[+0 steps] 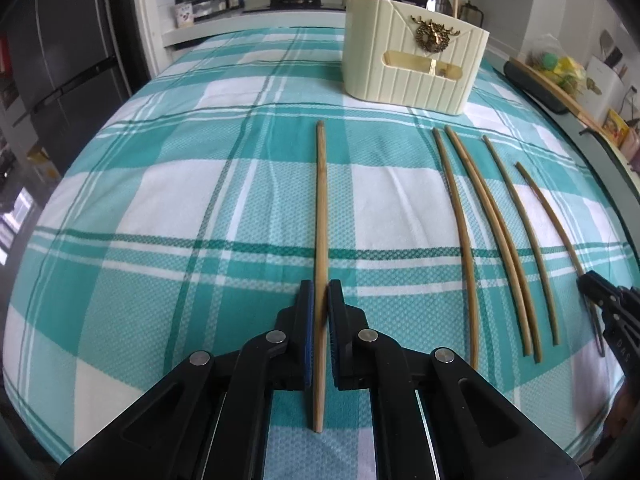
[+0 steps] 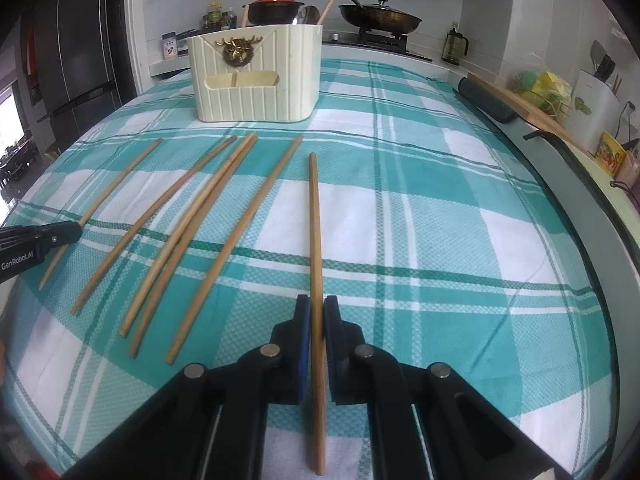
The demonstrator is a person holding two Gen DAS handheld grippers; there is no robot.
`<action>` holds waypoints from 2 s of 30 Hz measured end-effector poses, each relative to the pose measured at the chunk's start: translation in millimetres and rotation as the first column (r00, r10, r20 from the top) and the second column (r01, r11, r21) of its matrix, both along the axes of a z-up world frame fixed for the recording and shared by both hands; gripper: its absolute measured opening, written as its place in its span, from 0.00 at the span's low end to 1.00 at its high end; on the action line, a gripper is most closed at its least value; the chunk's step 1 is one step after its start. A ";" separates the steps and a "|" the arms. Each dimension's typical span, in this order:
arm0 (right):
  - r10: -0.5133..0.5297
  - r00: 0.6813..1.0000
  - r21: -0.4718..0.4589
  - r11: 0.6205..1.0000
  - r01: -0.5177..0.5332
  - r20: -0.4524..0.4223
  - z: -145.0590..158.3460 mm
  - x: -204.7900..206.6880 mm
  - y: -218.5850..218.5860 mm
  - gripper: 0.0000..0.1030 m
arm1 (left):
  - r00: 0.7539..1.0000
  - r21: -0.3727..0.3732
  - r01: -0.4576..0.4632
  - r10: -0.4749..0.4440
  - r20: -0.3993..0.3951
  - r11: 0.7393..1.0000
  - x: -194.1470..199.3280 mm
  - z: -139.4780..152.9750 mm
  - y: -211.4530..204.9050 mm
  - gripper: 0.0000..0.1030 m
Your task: Organize utensils
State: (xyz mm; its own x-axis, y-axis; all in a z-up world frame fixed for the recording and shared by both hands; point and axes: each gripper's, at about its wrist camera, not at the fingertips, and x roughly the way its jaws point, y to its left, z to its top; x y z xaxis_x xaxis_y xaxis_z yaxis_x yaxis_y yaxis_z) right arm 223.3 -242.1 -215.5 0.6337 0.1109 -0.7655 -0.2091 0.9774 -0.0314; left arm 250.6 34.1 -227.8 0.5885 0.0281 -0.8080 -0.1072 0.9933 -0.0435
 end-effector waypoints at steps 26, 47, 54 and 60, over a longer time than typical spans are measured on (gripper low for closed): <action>-0.084 0.996 0.040 0.996 0.084 -0.012 -3.8 -26.7 -51.9 0.55 | 0.999 0.056 0.028 -0.026 -0.028 0.998 -21.1 -11.6 19.4 0.98; -0.013 0.999 -0.034 0.999 0.012 -0.038 5.8 -15.2 -44.6 0.58 | 0.997 0.027 0.078 -0.078 -0.016 0.997 -8.1 7.9 28.9 0.95; 0.035 0.992 0.044 0.999 -0.030 -0.124 7.7 16.7 -49.0 0.57 | 0.993 -0.051 0.099 -0.102 -0.064 0.994 32.1 10.8 42.8 0.94; 0.101 0.984 -0.006 0.995 -0.103 -0.147 0.3 40.2 -38.9 0.44 | 0.986 -0.010 0.130 -0.130 -0.104 0.991 67.8 -2.7 33.0 0.77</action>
State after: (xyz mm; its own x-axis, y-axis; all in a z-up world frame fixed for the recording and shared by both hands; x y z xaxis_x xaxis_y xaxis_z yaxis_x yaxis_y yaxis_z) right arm 263.4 -281.1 -215.2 0.5007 0.1586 -0.8510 -0.3109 0.9504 -0.0058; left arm 318.4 67.1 -230.4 0.4999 -0.0462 -0.8649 0.0190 0.9989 -0.0423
